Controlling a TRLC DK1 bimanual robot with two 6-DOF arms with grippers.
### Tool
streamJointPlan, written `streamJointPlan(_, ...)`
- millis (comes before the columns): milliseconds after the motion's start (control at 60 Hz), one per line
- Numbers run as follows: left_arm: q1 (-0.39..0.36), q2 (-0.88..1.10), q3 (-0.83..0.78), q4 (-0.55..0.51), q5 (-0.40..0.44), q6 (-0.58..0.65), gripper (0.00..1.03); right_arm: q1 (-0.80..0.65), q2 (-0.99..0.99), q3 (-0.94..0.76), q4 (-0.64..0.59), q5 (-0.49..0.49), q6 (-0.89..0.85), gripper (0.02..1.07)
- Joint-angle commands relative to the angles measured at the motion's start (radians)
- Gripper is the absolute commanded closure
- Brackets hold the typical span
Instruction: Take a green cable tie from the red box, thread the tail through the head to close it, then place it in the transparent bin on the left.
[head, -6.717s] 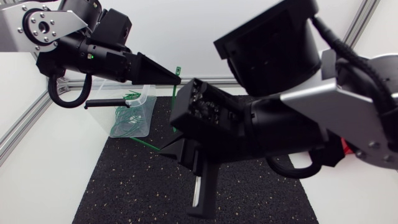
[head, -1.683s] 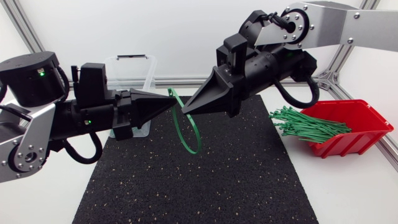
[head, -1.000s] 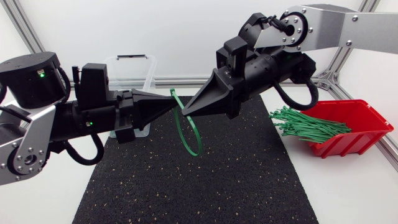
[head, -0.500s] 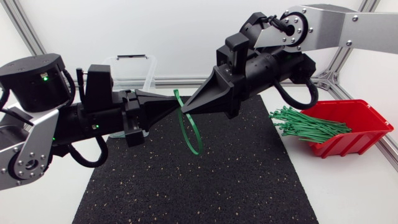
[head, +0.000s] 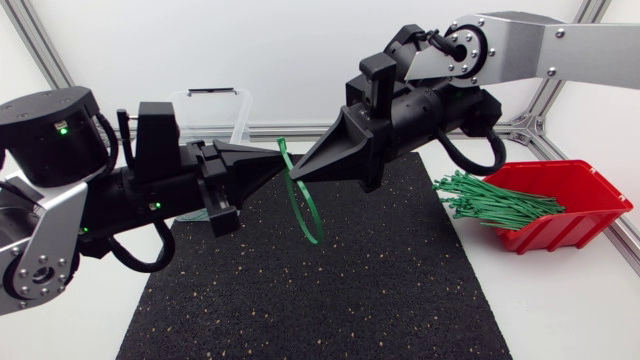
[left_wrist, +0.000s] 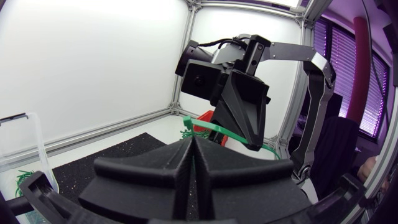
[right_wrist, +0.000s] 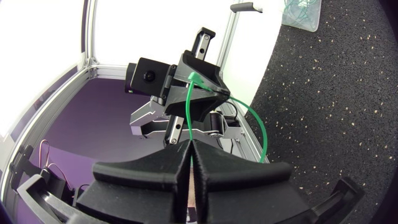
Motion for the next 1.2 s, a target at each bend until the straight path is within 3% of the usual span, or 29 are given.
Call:
streamJointPlan(0, -0.014, -0.022, -0.025, 0.019, 0.001, 0.016, 1.00, -0.013, 0.020, 0.022, -0.009, -0.016, 0.026, 1.02)
streamJointPlan(383, -0.024, -0.025, -0.050, 0.076, -0.006, 0.019, 1.00, -0.005, 0.013, 0.009, -0.011, -0.054, 0.029, 1.02)
streamJointPlan(817, -0.076, -0.038, -0.071, 0.100, -0.100, 0.067, 1.00, -0.021, 0.040, 0.023, -0.018, -0.066, 0.032, 1.02)
streamJointPlan(1183, -0.090, -0.084, -0.070, 0.102, -0.117, 0.090, 1.00, -0.022, 0.034, 0.023, -0.017, -0.059, 0.031, 1.02)
